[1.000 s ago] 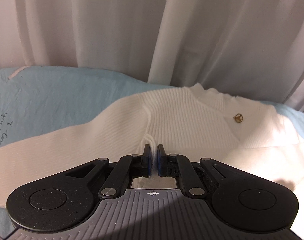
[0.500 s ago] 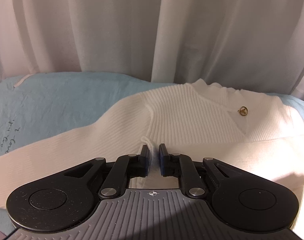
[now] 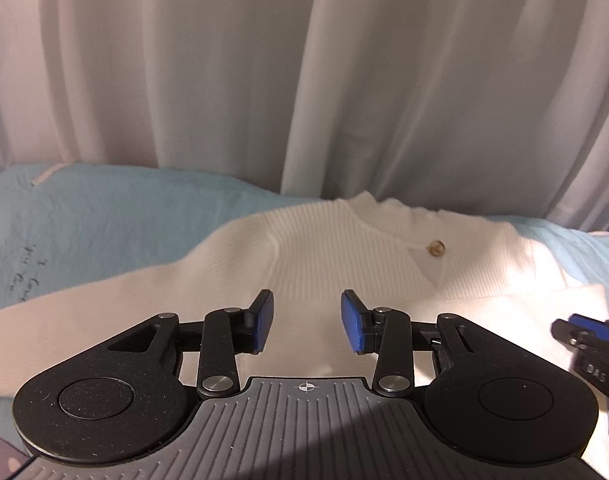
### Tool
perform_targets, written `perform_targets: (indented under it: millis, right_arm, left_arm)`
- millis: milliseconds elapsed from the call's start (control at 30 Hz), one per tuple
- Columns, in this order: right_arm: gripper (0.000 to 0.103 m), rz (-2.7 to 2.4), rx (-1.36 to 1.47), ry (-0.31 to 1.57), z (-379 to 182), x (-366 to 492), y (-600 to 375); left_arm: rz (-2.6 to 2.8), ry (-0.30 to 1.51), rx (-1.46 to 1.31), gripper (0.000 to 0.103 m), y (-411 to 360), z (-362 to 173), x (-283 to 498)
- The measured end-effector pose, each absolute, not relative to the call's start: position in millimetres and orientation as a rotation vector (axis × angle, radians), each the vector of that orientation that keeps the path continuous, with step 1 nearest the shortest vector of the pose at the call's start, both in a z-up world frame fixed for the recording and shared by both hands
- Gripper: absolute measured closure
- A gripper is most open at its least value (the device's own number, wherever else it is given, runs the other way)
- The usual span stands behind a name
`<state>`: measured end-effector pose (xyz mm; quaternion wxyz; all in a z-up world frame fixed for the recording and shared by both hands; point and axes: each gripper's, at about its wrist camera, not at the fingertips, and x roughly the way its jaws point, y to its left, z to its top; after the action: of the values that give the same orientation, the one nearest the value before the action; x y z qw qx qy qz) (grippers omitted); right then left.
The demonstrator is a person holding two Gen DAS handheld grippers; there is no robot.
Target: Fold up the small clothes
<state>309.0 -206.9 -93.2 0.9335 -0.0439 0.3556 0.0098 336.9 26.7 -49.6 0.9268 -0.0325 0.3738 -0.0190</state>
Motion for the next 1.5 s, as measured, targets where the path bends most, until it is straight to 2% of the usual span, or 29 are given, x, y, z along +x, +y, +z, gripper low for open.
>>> perform_targets:
  millis: [167,500,567,700,900,1000,1100,1133,1200,1367,1400,1500]
  right_arm:
    - [0.085,0.018,-0.22,0.687,-101,308,-198]
    - [0.085,-0.02,-0.202,0.697,-101,318,-206]
    - [0.084,-0.037,-0.178,0.719,-95,316,-205]
    - [0.084,-0.03,-0.188,0.715,-96,303,-202]
    - [0.083,-0.081,-0.245,0.716,-99,307,-204]
    - [0.083,-0.119,-0.198,0.724,-89,299,-207]
    - [0.083,-0.029,0.005,0.688,-72,269,-222]
    - [0.081,-0.001,0.063,0.68,-69,259,-226]
    - [0.08,0.048,0.163,0.674,-65,236,-230]
    - [0.08,0.077,0.33,0.682,-68,203,-238]
    - [0.08,0.088,0.351,0.695,-69,201,-239]
    - [0.08,0.085,0.336,0.715,-68,201,-237]
  left_arm:
    - [-0.05,0.841,-0.033,0.065,14,-77,343]
    - [-0.026,0.768,0.023,0.058,16,-85,356]
    - [-0.015,0.79,-0.006,0.054,18,-82,355]
    - [-0.04,0.812,-0.096,0.038,25,-80,345]
    - [-0.033,0.783,-0.074,0.034,26,-84,340]
    - [0.032,0.805,-0.278,0.033,76,-72,319]
    - [0.175,0.729,-0.503,0.018,142,-57,284]
    - [0.256,0.679,-0.588,0.017,171,-54,265]
    - [0.385,0.622,-0.681,0.017,215,-55,241]
    - [0.71,0.569,-0.934,0.036,311,-77,183]
    - [0.718,0.527,-0.986,0.044,322,-80,173]
    - [0.726,0.437,-1.13,0.051,344,-90,153]
